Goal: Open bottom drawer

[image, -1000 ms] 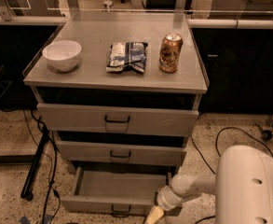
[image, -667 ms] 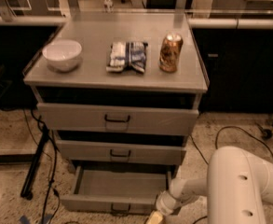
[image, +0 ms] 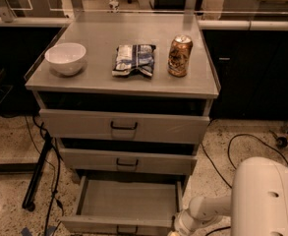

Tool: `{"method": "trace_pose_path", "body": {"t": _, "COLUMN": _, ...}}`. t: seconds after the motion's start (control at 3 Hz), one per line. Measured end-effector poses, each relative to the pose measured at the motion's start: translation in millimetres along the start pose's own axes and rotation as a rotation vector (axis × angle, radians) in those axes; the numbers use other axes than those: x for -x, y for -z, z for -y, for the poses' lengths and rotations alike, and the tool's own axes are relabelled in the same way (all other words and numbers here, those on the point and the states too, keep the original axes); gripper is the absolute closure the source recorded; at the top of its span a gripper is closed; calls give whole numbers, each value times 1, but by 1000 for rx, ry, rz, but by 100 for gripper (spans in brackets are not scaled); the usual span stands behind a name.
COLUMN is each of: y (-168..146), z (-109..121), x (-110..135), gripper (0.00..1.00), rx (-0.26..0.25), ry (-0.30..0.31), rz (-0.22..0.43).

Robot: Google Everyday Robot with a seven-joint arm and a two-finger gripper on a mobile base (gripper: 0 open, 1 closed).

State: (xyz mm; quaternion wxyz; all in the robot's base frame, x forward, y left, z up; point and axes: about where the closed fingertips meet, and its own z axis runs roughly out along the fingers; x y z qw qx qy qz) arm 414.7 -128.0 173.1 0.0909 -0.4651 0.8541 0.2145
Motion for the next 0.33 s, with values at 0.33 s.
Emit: {"method": "trace_pose_path", "body": {"t": 0.33, "y": 0, "z": 0, "x": 0, "gripper": 0, "rx": 0, "ry": 0, "rz": 0}}
